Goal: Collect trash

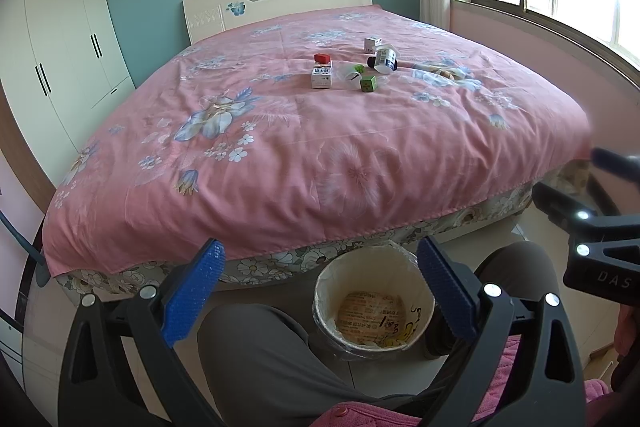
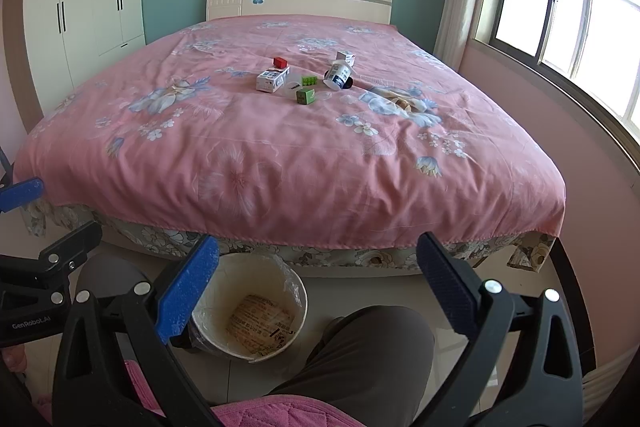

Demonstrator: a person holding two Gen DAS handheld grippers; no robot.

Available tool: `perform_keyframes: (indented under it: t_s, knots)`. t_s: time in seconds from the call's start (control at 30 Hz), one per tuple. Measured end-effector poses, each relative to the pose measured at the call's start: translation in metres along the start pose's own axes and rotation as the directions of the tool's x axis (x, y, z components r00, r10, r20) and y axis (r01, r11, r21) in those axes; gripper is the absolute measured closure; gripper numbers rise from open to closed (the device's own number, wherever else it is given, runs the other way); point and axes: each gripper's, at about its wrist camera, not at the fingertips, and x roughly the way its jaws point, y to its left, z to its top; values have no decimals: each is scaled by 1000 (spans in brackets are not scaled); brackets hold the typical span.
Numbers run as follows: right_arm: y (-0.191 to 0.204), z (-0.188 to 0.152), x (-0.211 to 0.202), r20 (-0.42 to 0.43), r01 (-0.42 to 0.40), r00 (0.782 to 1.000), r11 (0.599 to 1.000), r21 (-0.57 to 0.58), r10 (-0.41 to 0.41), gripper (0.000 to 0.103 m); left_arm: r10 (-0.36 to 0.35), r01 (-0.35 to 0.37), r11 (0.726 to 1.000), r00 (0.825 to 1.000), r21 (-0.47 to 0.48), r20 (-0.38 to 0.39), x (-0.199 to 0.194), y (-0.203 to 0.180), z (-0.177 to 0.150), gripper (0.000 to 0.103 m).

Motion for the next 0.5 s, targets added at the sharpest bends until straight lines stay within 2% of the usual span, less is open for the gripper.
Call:
perform_keyframes:
  t_s: [0.5]
  knots:
    - [1, -1, 1, -4, -1, 1000, 1000, 0, 1, 7, 0, 0, 1000, 1000, 0, 0, 0, 1, 0, 5]
